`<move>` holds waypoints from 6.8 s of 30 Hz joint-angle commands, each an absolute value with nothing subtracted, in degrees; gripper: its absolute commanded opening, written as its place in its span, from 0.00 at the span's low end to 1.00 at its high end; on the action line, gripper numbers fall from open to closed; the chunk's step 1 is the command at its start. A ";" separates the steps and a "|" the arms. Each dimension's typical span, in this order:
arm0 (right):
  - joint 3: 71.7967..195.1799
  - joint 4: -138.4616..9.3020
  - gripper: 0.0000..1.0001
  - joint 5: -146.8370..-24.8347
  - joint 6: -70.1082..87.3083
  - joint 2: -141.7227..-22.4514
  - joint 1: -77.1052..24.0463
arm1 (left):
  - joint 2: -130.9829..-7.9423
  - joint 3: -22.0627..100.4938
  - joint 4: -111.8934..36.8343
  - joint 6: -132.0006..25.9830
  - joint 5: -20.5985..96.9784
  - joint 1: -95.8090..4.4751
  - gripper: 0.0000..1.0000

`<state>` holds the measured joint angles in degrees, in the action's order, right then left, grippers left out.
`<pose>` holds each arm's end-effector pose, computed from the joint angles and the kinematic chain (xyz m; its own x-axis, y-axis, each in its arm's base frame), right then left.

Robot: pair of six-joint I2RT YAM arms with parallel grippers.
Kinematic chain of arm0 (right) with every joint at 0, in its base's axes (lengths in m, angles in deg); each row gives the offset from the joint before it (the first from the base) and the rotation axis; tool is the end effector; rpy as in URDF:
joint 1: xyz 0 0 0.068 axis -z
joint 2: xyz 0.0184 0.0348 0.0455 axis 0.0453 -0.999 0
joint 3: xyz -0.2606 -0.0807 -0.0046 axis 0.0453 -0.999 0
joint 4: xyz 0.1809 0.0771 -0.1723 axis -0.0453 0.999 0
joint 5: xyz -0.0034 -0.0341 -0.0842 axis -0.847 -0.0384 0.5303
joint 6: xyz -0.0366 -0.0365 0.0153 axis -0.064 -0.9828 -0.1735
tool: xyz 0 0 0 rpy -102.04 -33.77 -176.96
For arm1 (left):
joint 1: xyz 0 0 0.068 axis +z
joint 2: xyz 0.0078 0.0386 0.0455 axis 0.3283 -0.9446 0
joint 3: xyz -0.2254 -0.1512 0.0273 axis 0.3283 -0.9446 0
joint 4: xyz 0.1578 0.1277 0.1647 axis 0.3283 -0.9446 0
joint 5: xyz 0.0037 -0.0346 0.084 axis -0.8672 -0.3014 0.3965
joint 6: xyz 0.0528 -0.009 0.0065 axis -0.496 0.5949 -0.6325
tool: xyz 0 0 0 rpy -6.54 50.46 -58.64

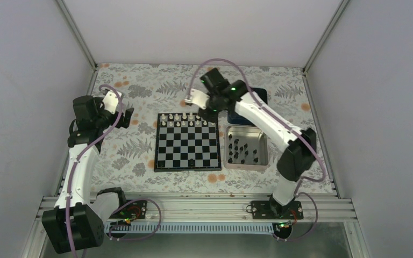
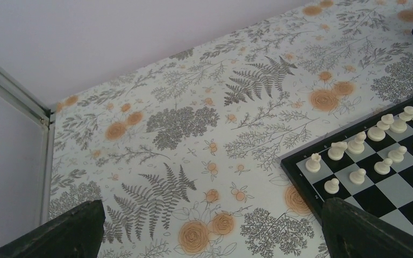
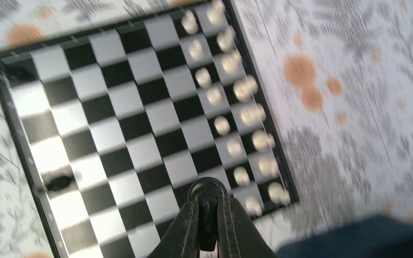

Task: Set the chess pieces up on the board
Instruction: Pick up the chess piece from the storage box, then place the chess piece on the chessboard, then pick up the chess piece from the storage box, then place the chess piece on the chessboard.

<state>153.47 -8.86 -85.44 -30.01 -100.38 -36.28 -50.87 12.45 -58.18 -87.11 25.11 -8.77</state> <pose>0.2820 0.2332 0.3231 -0.2196 -0.8484 -0.4817 -0.9263 0.3363 -0.1701 0.2191 0.0270 0.2912 -0.3994 0.2896 -0.8699 0.3194 0.9333 0.1641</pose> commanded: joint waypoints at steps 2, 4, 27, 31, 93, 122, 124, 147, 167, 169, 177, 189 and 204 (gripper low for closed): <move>167.48 -3.19 0.05 -89.03 -31.61 -112.25 -43.86 | -49.29 12.72 -57.82 -86.30 24.41 -8.53 1.00; 172.05 -1.65 0.05 -89.48 -32.06 -117.02 -46.31 | -48.81 12.60 -58.00 -86.42 24.88 -8.54 1.00; 181.69 -2.33 0.05 -84.93 -32.42 -138.63 -60.16 | -47.81 10.21 -57.66 -86.91 26.10 -8.27 1.00; 181.65 -1.77 0.05 -85.10 -32.56 -138.73 -60.16 | -47.67 10.05 -57.61 -87.08 25.75 -8.25 1.00; 130.44 -13.37 0.45 -89.62 -31.45 -89.34 -21.94 | -51.39 10.29 -55.22 -86.91 22.20 -7.13 1.00; 116.30 -23.32 0.44 -89.27 -31.97 -93.39 -16.47 | -50.74 8.91 -55.28 -87.75 23.07 -7.13 1.00; 116.26 -23.89 0.44 -89.43 -32.06 -93.91 -16.47 | -50.74 8.80 -55.18 -87.66 23.10 -7.14 1.00; 116.42 -24.87 0.08 -91.53 -32.42 -96.84 -16.52 | -50.88 8.18 -54.77 -87.66 23.77 -7.08 1.00; 128.30 -13.96 0.05 -85.98 -29.04 -95.65 -37.25 | -51.24 9.80 -55.28 -86.22 22.81 -6.99 1.00; 128.40 -14.15 0.05 -86.29 -29.06 -97.86 -38.97 | -51.28 9.85 -55.27 -86.20 22.81 -7.04 1.00; 128.07 -14.06 0.05 -86.20 -28.88 -102.27 -45.15 | -52.24 9.24 -54.90 -86.13 23.18 -7.04 1.00; 126.71 -13.42 0.05 -85.85 -28.38 -102.54 -49.23 | -53.26 9.42 -54.67 -86.04 23.51 -7.08 1.00; 124.54 -15.01 0.05 -86.53 -28.73 -103.62 -50.15 | -53.64 9.32 -54.53 -86.03 23.85 -7.04 1.00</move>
